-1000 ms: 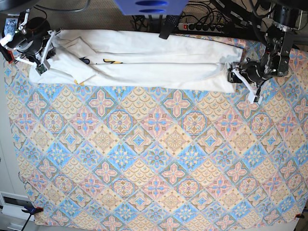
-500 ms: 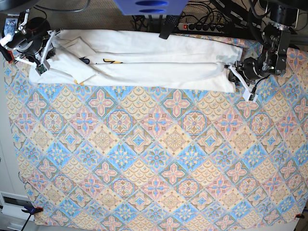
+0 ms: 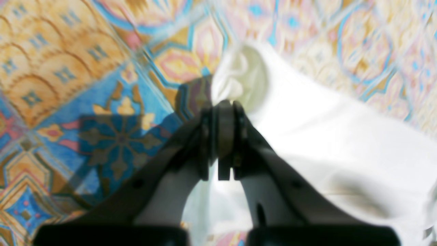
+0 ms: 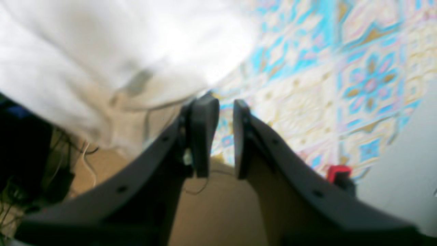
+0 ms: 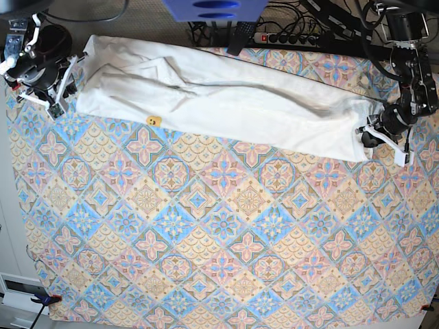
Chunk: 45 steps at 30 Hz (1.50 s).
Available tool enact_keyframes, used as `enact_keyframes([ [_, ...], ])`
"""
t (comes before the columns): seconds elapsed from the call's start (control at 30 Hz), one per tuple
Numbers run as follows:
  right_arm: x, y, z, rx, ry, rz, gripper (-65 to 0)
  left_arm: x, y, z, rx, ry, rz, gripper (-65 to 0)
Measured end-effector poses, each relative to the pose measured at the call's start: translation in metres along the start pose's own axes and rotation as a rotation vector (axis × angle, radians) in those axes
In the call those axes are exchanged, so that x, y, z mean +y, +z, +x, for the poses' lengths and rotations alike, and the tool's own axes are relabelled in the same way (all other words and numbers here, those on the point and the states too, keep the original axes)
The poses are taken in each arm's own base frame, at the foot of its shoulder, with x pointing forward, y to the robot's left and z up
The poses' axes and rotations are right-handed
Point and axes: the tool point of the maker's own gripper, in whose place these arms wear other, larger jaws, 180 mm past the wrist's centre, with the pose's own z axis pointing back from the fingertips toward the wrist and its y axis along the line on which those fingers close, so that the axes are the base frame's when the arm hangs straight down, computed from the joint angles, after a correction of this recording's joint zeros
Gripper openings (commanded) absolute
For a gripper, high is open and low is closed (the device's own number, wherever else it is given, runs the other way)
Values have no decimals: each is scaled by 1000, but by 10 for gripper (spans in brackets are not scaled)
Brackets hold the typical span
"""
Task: Fold the T-shirt properly
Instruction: 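Fold the strip end with the left gripper toward the right gripper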
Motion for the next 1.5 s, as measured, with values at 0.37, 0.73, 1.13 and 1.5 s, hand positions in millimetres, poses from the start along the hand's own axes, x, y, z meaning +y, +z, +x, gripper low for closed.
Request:
enact_keyframes([
  [0.37,11,2,20,-91,-53,69,-534,9,11,10,-36,14,19,-650],
  [0.73,9,2,21,-91,-51,61,-534,-104,44,7,-25,-150,-158,-650],
  [1.13,-22,15,14,-98,-98,-30,-534,-224,23,-45,79,-120,-432,-650],
  [1.5,-30,19,12,-100,-114,-54,-534,-270,13,-82,179,-225,-489,-646],
])
